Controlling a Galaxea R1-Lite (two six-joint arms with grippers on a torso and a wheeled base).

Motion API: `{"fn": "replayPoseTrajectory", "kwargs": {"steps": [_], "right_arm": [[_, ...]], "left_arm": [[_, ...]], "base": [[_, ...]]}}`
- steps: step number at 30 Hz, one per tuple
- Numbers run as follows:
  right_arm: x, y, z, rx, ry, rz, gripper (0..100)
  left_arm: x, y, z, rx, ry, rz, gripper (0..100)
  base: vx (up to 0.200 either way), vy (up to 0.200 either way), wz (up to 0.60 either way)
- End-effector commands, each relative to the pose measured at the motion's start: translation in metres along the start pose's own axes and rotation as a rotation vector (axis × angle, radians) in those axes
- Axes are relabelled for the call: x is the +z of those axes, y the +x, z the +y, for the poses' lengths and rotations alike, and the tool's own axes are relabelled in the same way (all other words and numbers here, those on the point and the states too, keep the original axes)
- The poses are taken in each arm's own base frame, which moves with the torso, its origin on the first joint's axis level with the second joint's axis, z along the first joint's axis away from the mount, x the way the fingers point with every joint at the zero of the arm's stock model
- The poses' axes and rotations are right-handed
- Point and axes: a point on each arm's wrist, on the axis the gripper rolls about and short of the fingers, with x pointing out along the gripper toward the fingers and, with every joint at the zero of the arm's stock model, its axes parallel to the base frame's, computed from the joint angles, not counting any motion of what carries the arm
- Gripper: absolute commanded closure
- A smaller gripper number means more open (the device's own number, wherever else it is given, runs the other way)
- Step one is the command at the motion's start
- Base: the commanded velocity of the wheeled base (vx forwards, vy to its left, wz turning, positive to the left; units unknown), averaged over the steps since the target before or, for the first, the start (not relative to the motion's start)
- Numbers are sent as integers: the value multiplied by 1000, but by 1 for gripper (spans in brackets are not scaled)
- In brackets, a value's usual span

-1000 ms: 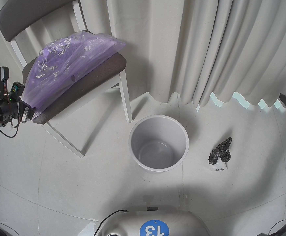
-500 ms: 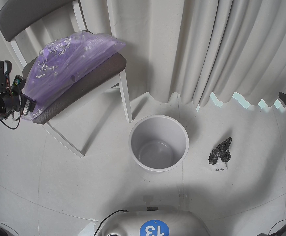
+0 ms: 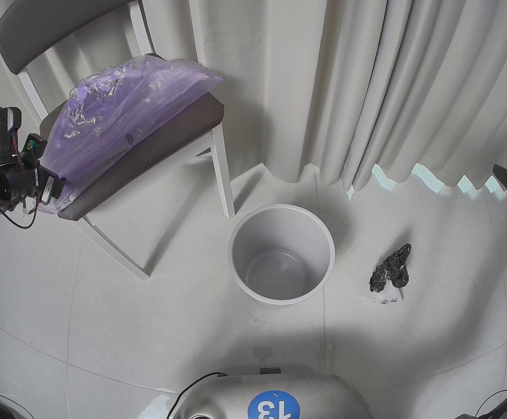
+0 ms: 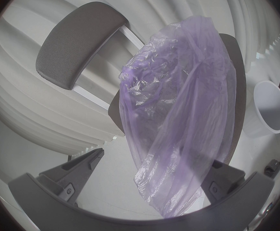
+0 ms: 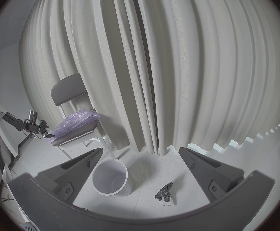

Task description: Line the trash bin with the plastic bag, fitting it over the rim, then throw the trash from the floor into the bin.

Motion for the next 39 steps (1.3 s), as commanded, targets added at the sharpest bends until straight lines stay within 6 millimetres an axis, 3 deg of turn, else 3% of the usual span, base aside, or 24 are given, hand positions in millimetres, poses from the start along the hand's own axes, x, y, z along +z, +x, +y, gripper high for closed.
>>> {"fn": "replayPoseTrajectory", "kwargs": {"steps": [1,14,23,30,34,39], "right_arm": [[0,-2,0,2,-3,-3,0],[3,0,0,-2,0,-12,0],[11,17,4,24,64,-80,0],[4,39,35,13,93,-137,0],[-16,52,50,25,83,-72,0],[-30,65,64,37,67,-25,0]], "left_arm": [[0,-1,0,-1,-1,-3,100],[3,-5,2,13,-11,-17,100],[21,-37,19,49,-45,-133,100],[38,-61,24,45,-60,-234,100],[48,-86,29,22,-58,-326,100],[64,-98,24,-15,-83,-404,100]], "base": [[0,0,0],[0,0,0],[0,0,0],[0,0,0],[0,0,0],[0,0,0]]}}
